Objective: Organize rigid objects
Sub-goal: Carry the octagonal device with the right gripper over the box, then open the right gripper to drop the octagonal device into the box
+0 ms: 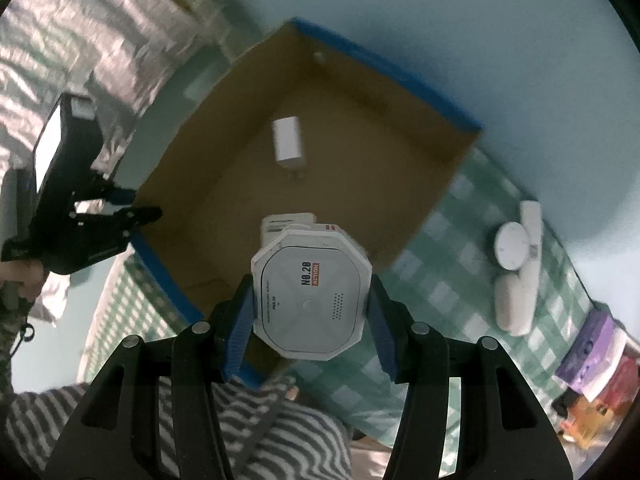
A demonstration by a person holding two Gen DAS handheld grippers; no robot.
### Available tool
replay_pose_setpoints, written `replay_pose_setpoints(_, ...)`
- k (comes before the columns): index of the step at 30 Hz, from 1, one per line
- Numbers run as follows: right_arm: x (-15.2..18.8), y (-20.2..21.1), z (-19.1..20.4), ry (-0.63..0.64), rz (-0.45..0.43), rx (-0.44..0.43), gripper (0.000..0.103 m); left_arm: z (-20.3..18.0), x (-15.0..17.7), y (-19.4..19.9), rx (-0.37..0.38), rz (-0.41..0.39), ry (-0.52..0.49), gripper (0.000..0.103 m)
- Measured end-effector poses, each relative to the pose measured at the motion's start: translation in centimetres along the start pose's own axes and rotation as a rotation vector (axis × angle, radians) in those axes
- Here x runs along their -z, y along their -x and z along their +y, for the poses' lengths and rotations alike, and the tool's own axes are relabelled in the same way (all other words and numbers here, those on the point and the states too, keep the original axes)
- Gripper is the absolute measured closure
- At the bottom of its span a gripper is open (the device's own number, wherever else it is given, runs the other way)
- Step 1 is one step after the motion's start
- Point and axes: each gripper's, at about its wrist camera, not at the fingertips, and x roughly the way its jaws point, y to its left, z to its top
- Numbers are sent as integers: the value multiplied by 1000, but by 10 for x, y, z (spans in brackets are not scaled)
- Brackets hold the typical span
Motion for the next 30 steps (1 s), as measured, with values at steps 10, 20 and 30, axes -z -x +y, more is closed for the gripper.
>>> replay_pose_setpoints(10,4,-52,32,105,100,9,50,1,0,1,2,-1,1,84)
replay_pose_setpoints(20,14,-73,49,170,145,27,50,0,0,1,5,-2,5,84)
replay_pose_setpoints(30,17,-83,44,157,160,45,49,-1,1,1,5,-2,5,84)
